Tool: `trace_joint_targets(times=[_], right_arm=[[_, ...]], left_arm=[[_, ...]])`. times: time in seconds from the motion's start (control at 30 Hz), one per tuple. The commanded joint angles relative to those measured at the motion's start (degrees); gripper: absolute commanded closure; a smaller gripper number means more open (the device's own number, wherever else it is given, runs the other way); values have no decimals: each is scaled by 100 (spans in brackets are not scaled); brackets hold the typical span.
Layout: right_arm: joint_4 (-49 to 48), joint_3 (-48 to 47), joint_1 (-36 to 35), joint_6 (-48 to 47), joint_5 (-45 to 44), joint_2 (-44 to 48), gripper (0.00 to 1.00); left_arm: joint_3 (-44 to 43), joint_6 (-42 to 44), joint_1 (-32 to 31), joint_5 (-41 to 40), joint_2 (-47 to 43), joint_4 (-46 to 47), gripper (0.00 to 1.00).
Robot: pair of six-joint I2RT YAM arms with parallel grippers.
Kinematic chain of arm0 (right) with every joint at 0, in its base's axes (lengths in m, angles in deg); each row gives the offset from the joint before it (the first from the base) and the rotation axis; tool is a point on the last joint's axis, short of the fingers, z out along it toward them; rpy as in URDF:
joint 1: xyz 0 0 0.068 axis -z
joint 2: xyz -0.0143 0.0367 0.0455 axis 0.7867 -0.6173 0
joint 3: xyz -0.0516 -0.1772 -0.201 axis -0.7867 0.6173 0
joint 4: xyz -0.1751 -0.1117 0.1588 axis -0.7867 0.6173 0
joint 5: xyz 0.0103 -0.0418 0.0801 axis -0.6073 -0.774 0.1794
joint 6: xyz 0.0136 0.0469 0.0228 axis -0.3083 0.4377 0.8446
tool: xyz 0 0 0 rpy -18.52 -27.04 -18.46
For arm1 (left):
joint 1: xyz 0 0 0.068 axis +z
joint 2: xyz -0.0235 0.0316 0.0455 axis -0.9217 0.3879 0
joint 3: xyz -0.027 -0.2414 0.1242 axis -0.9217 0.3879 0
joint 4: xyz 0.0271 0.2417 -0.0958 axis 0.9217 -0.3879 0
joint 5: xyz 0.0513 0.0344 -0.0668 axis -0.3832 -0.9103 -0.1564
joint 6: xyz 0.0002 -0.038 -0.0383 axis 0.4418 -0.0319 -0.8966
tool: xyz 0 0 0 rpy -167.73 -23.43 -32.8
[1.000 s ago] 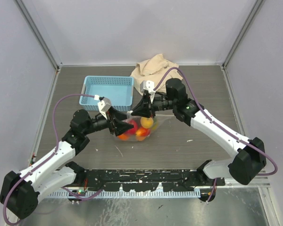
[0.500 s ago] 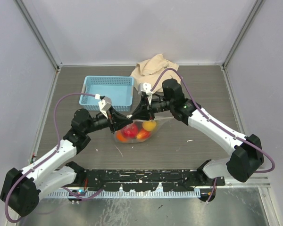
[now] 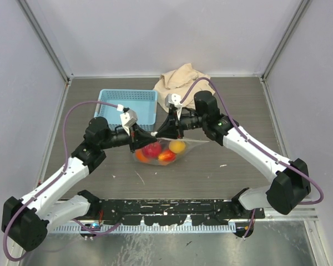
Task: Open the zip-top bag and remove the fake food
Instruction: Unzip the zipper food storage bag at the center of the board.
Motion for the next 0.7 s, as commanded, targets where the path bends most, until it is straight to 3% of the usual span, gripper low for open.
trace_joint_targets(times=[0.0, 0.3, 0.67], right_arm=[[-181, -146, 31, 87, -79, 197, 99], [-270, 197, 44, -158, -257, 411, 99], [-127, 629, 422, -361, -282, 846, 99]], left_arm=[[-108, 326, -11, 311, 45, 272, 99], [-149, 816, 14, 241, -444, -371, 100], [-268, 1561, 2, -657, -755, -1337, 100]])
